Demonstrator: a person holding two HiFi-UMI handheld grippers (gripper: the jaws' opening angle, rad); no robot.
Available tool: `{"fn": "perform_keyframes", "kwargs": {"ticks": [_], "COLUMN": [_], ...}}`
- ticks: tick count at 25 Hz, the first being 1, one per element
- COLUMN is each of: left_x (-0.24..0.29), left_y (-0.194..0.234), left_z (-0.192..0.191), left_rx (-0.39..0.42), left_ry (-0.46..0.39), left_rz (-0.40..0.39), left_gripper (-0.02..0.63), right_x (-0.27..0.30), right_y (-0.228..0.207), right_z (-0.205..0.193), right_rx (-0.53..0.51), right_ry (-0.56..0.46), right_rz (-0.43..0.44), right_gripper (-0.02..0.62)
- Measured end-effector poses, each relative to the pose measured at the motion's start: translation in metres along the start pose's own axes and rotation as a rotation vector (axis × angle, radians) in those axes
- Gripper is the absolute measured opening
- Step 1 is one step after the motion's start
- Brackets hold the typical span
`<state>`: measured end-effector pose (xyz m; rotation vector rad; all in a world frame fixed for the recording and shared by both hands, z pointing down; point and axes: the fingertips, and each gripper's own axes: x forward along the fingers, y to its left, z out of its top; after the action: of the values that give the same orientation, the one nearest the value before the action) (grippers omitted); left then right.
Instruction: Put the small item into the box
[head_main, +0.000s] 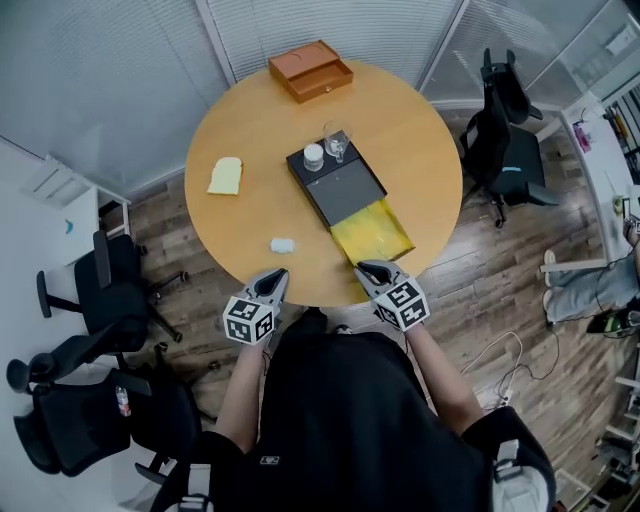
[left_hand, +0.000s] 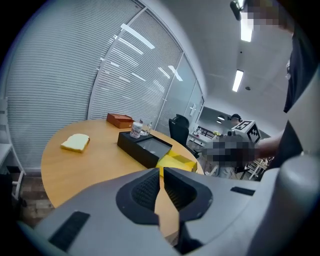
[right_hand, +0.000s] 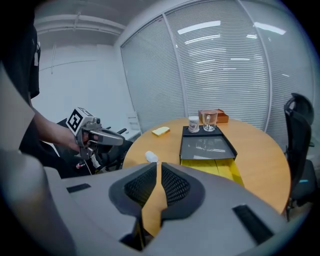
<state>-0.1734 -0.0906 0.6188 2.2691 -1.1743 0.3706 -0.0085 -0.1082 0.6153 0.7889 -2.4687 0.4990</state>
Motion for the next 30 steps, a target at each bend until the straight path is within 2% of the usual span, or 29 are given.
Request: {"fn": "perform_keyframes", "kwargs": {"ticks": [2, 5, 9, 15, 23, 30], "left_x": [0.008, 0.019, 0.035, 0.053, 0.085, 0.111], "left_y": [0.010, 0.021, 0.039, 0.066, 0.094, 0.100], "left_z": [-0.004, -0.009, -0.010, -0.019, -0.042, -0.055], "left_rx": [0.001, 0.007, 0.052, 0.100, 0.166, 0.186], "left_ry": [0.023, 0.056, 0.084, 0.151, 0.301, 0.383], "left_rz": [-0.006, -0.011, 0.006, 0.048, 0.054, 0.010], "left_gripper": [0.036, 0.138, 0.180, 0.301, 0.331, 0.345], "right_x": [0.005, 0.009, 0.015, 0.025, 0.042, 0.037], "right_y": [-0.001, 0.001, 0.000, 0.001, 0.004, -0.007], "right_z": [0.003, 0.002, 0.000, 0.000, 0.000, 0.019], "right_rx": [0.002, 0.011, -0.018, -0.027, -0.031, 0.031], "right_ry": [0.001, 0.011, 0.022, 0.038, 0.059, -0.027], "right_rz": [-0.010, -0.019, -0.053, -0.074, -0.079, -0.149], "right_gripper": [0.023, 0.025, 0.023, 0.023, 0.023, 0.023]}}
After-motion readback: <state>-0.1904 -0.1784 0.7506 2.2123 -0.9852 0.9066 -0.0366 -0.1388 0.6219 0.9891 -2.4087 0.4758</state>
